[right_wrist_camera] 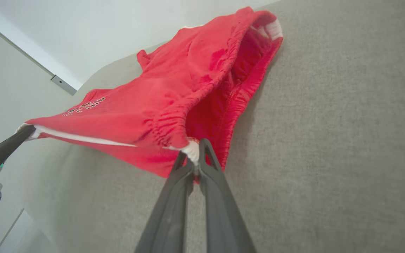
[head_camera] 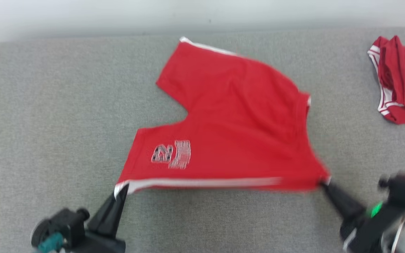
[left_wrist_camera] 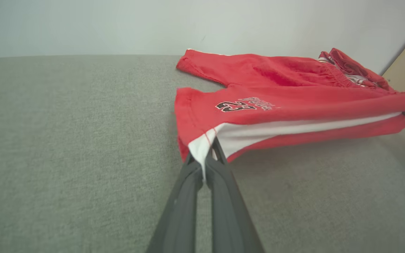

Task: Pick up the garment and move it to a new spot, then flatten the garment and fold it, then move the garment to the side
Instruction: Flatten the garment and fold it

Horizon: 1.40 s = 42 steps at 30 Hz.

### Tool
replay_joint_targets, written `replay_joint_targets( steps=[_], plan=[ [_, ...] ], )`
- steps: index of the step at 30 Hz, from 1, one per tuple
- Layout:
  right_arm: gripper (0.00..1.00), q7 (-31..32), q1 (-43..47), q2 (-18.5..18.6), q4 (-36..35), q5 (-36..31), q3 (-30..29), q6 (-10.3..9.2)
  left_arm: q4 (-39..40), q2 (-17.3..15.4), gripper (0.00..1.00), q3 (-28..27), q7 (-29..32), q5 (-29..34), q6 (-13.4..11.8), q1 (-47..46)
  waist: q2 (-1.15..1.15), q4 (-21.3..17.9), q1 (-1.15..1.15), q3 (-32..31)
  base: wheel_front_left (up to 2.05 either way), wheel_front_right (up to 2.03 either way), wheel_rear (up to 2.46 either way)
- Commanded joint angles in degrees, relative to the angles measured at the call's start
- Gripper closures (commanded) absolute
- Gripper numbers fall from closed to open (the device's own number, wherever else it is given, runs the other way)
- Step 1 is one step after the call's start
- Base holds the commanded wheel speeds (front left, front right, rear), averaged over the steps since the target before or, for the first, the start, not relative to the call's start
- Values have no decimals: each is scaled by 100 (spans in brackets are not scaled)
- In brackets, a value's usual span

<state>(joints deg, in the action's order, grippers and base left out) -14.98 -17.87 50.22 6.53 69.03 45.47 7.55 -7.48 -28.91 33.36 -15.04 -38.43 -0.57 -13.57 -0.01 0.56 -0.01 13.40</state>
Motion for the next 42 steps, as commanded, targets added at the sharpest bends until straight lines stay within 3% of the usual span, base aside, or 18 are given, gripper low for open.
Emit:
replay_joint_targets(
  steps=[1,12,20,30,42],
  plan=[
    [100,-27,146,-28,-4,-42,-37,-17,-19,42,100,-41,-17,22,-29,119,1,26,1,-116,0,0,0],
    [100,15,1805,-398,-465,-422,-574,-17,-246,188,100,-520,-17,261,40,1258,1,15,1,-421,0,0,0],
    [100,413,2051,-656,-1005,-677,-585,-17,-285,244,100,-579,-17,492,199,1152,1,19,1,-423,0,0,0],
    [100,499,1684,-1013,-1263,-307,-898,-17,-60,-263,100,-570,439,762,463,83,1,-129,1,-267,0,0,0],
    [100,283,520,-1412,-969,-47,-1118,-17,-245,-611,100,-157,1431,893,777,-2094,1,-794,1,431,0,0,0]
  ],
)
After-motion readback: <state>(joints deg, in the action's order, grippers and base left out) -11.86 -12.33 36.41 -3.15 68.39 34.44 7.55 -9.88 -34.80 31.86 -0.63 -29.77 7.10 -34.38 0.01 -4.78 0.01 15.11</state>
